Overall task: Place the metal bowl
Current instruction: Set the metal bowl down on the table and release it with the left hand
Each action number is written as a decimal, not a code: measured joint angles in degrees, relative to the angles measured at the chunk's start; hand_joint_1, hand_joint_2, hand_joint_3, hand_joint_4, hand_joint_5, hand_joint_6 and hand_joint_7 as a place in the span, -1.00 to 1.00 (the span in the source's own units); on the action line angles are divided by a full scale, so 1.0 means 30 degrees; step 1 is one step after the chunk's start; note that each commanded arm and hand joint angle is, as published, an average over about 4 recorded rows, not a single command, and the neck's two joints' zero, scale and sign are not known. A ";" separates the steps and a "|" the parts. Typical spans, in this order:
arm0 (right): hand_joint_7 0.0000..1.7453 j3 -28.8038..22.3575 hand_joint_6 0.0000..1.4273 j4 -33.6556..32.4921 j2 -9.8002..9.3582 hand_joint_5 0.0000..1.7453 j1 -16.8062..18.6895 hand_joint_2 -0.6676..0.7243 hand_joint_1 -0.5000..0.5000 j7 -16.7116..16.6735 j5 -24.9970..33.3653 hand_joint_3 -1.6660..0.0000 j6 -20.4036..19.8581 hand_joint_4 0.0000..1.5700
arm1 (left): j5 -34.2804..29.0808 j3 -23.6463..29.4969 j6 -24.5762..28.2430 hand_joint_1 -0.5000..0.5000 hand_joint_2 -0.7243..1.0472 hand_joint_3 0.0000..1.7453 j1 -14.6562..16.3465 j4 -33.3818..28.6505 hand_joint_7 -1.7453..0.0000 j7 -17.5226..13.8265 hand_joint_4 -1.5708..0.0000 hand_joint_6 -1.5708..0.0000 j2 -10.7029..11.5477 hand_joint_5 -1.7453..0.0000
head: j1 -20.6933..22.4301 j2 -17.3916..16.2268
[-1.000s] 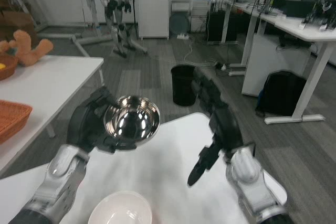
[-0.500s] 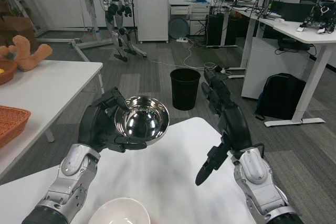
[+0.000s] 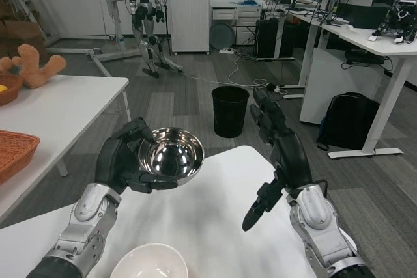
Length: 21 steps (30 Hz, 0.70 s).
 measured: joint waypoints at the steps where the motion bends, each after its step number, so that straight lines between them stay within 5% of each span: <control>1: -0.96 0.0000 -1.00 0.0003 0.0001 -1.00 0.0000 0.91 -0.83 0.0000 0.0000 1.00 0.0000 -1.00 | 0.0000 0.0061 -0.0002 0.02 0.20 -0.30 0.0003 0.0093 -0.92 -0.0001 -0.86 -0.09 0.0000 -1.00 | 0.0026 -0.0020; 21: -0.98 0.0034 -1.00 0.0056 0.0069 -1.00 0.0000 0.91 -0.83 -0.0001 0.0000 1.00 -0.0002 -1.00 | 0.0003 0.0571 -0.1077 0.04 0.20 -0.30 0.0815 0.2498 -0.92 -0.0206 -0.86 -0.19 0.0010 -1.00 | 0.0362 -0.0247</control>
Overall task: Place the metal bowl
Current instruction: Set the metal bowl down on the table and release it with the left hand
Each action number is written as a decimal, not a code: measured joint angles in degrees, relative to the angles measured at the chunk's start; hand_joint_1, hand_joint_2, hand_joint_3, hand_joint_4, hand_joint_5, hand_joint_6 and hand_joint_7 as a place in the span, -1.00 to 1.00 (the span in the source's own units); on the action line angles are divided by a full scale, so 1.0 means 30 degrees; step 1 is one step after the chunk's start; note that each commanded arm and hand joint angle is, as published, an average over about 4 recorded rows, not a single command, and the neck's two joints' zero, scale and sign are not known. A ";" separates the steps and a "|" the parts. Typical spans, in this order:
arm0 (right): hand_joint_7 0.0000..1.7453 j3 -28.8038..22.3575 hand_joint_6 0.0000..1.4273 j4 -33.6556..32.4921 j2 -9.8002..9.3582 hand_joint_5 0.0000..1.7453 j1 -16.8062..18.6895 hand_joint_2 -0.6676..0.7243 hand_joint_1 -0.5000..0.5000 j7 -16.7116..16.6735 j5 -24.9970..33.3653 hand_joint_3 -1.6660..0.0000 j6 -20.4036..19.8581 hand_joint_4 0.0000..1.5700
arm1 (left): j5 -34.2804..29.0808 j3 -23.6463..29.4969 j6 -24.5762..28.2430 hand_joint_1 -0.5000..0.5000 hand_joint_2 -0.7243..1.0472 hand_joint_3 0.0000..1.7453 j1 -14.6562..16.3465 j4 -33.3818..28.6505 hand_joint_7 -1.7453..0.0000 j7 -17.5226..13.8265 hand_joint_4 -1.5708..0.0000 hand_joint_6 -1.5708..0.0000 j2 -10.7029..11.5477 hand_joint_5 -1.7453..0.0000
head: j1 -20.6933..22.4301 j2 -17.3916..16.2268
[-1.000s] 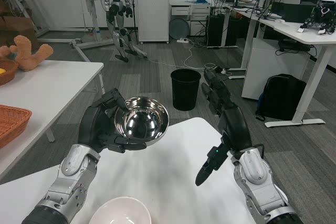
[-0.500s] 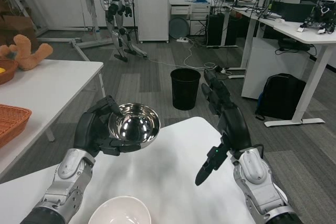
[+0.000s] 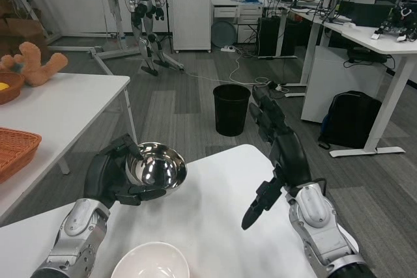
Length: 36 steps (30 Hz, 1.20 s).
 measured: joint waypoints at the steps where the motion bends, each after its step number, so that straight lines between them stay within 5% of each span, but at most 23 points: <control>1: -1.00 0.0001 -1.00 0.0002 0.0000 -1.00 0.0000 0.91 -0.83 0.0000 0.0000 1.00 0.0000 -1.00 | 0.0000 -0.0009 -0.0023 0.04 0.20 -0.30 0.0040 0.0158 -0.92 -0.0140 -0.86 -0.20 0.0011 -1.00 | 0.0015 -0.0012; 16: -1.00 0.0019 -1.00 0.0312 0.0141 -1.00 0.0000 0.91 -0.83 -0.0004 0.0000 1.00 -0.0002 -1.00 | -0.0012 -0.1026 -0.0242 0.09 0.20 -0.30 0.0318 0.2366 -0.92 -0.1207 -0.82 -0.28 0.0618 -1.00 | 0.0078 -0.0349; 20: -0.92 0.0020 -1.00 0.0460 0.0259 -1.00 -0.0003 0.91 -0.83 -0.0004 -0.0001 1.00 -0.0004 -1.00 | -0.0013 -0.1080 -0.0374 -0.33 0.43 -0.20 0.0325 0.2515 -0.84 -0.1233 -0.70 -0.19 0.0674 -1.00 | 0.0128 -0.0495; 23: -0.94 0.0021 -1.00 0.0598 0.0298 -1.00 -0.0009 0.91 -0.83 -0.0004 -0.0003 1.00 -0.0005 -1.00 | -0.0009 -0.1158 -0.0764 -0.68 0.40 -0.10 0.0369 0.2694 -0.72 -0.1242 -0.38 0.05 0.0710 -1.00 | 0.0188 -0.0619; 29: -0.98 0.0022 -1.00 0.0914 0.0360 -1.00 -0.0020 0.91 -0.83 -0.0005 -0.0004 1.00 -0.0006 -1.00 | 0.0043 -0.1313 -0.1230 -0.73 0.30 -0.15 0.0400 0.2901 -0.24 -0.2011 0.79 0.82 0.0847 -0.94 | 0.0489 -0.0732; 33: -0.96 0.0026 -1.00 0.1074 0.0391 -1.00 -0.0079 0.91 -0.83 -0.0005 -0.0003 1.00 -0.0007 -1.00 | 0.0069 -0.1308 -0.1273 -0.73 0.20 -0.38 0.0405 0.2903 0.16 -0.2999 1.00 0.99 0.1074 -0.18 | 0.0781 -0.0824; 36: -0.98 0.0042 -1.00 0.1242 0.0406 -1.00 -0.0187 0.91 -0.83 -0.0006 -0.0003 1.00 -0.0010 -1.00 | 0.0101 -0.1185 -0.1258 -0.77 0.15 -0.40 0.0437 0.2658 0.20 -0.3327 1.00 1.00 0.1427 0.00 | 0.0795 -0.0858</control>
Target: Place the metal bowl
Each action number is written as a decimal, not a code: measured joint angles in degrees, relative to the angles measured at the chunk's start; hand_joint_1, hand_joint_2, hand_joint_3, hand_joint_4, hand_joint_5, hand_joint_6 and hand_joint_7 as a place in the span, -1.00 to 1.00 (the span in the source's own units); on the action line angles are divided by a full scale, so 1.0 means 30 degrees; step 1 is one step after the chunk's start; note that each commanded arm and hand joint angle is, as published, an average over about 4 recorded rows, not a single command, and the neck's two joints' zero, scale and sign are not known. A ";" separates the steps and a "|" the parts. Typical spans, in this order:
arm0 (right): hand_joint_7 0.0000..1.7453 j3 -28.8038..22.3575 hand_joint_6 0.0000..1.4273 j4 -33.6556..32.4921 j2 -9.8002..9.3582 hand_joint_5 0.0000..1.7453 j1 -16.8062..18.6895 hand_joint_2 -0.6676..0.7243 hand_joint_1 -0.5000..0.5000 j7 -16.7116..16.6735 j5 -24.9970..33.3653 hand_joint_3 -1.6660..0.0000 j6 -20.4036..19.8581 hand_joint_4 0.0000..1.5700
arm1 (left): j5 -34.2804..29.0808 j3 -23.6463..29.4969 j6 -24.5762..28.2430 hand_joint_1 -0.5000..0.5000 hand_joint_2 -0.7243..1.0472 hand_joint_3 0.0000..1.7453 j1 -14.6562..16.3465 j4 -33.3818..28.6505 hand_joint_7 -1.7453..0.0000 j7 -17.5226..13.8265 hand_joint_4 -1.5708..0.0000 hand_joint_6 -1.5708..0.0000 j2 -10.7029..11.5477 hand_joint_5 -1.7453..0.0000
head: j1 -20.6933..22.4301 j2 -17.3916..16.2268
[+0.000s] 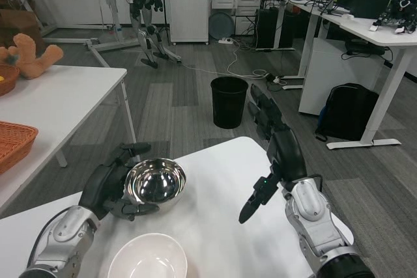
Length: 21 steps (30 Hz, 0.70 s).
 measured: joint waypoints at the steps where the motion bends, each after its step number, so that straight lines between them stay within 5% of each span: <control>1: -0.98 0.0010 -1.00 0.0012 0.0011 -1.00 -0.0025 0.91 -0.83 0.0000 0.0000 1.00 0.0000 -1.00 | 0.0091 0.0123 0.0017 -0.78 0.13 -0.42 0.0015 -0.0189 0.22 -0.0068 1.00 1.00 0.0046 0.06 | -0.0007 -0.0017; 7: -1.00 0.0056 -1.00 0.0024 0.0124 -1.00 -0.0072 0.91 -0.83 0.0000 -0.0003 1.00 -0.0001 -1.00 | 0.0650 0.1026 0.0207 -0.86 -0.15 -0.65 0.0041 -0.1426 0.42 -0.0316 1.00 1.00 0.0095 0.41 | 0.0027 -0.0138; 11: -1.00 0.0077 -1.00 0.0024 0.0234 -1.00 -0.0074 0.91 -0.83 -0.0001 -0.0006 1.00 -0.0002 -1.00 | 0.1108 0.1779 0.0385 -0.91 -0.42 -0.77 0.0099 -0.1939 0.44 -0.0335 1.00 1.00 0.0114 0.41 | 0.0039 -0.0213; 21: -0.96 0.0146 -1.00 0.0014 0.0247 -1.00 -0.0076 0.91 -0.83 -0.0005 -0.0005 1.00 -0.0023 -1.00 | 0.1681 0.3959 0.0753 -0.96 -0.60 -0.88 0.0324 -0.4455 0.52 -0.0351 1.00 1.00 0.0135 0.41 | 0.0163 -0.0022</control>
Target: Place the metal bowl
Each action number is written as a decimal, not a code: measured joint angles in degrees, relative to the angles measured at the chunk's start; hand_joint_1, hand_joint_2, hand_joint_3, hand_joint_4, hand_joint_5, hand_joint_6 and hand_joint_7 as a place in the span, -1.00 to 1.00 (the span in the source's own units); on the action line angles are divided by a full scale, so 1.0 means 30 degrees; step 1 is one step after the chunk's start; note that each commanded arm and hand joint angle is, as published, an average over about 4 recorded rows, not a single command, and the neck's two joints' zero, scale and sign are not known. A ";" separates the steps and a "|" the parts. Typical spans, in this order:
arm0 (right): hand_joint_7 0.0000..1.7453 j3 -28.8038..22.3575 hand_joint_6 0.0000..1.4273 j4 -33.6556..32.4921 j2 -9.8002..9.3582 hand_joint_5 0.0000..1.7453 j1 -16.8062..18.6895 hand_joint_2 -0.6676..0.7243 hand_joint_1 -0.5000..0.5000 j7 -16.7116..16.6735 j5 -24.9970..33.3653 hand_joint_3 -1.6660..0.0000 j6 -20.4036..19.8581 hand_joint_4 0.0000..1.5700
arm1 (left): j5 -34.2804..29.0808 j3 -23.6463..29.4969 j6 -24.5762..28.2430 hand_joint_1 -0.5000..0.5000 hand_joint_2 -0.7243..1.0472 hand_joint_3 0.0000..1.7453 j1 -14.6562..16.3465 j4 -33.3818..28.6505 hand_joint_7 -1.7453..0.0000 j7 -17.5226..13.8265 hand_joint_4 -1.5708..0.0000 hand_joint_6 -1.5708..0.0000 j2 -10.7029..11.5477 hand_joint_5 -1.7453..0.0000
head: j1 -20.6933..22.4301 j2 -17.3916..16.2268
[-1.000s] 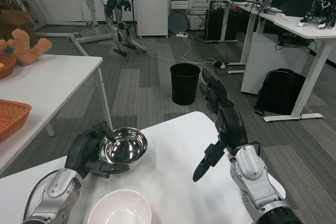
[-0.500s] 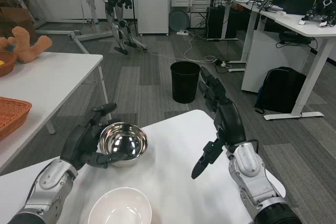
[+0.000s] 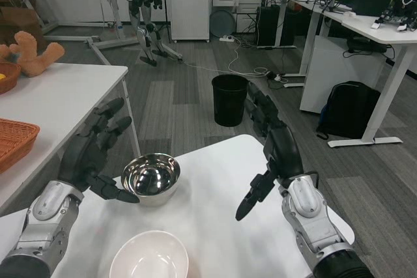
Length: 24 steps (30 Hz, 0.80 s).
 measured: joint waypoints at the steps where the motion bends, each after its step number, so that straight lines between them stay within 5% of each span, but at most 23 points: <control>1: -0.96 0.0002 -1.00 -0.0006 -0.0001 -1.00 0.0000 0.91 -0.83 0.0000 0.0000 1.00 -0.0001 -1.00 | 0.0068 0.0181 0.0010 -0.96 -0.65 -0.90 0.0010 -0.0211 0.52 0.0002 1.00 1.00 -0.0003 0.41 | 0.0005 0.0047; 7: -1.00 0.0014 -1.00 -0.0132 -0.0023 -1.00 0.0003 0.91 -0.83 -0.0003 0.0003 1.00 -0.0003 -1.00 | 0.0119 0.1311 0.0037 -0.96 -0.90 -0.90 -0.0024 -0.1712 0.60 0.0100 1.00 1.00 -0.0009 0.53 | -0.0093 0.0859; 16: -0.96 0.0028 -1.00 -0.0619 -0.0165 -1.00 0.0007 0.91 -0.83 -0.0071 0.0069 1.00 -0.0128 -1.00 | -0.1418 0.2505 0.0152 -1.00 -1.00 -0.95 -0.0757 -0.4919 0.60 0.0143 1.00 1.00 0.0011 0.65 | -0.0417 0.2206; 24: -0.98 0.0025 -1.00 -0.0667 -0.0327 -1.00 0.0014 0.91 -0.83 -0.1012 0.0235 1.00 -0.1357 -1.00 | -0.1335 0.3439 0.1603 -1.00 -1.00 -0.98 -0.0048 -0.6531 0.60 0.0042 1.00 1.00 0.0404 0.65 | -0.0607 0.2357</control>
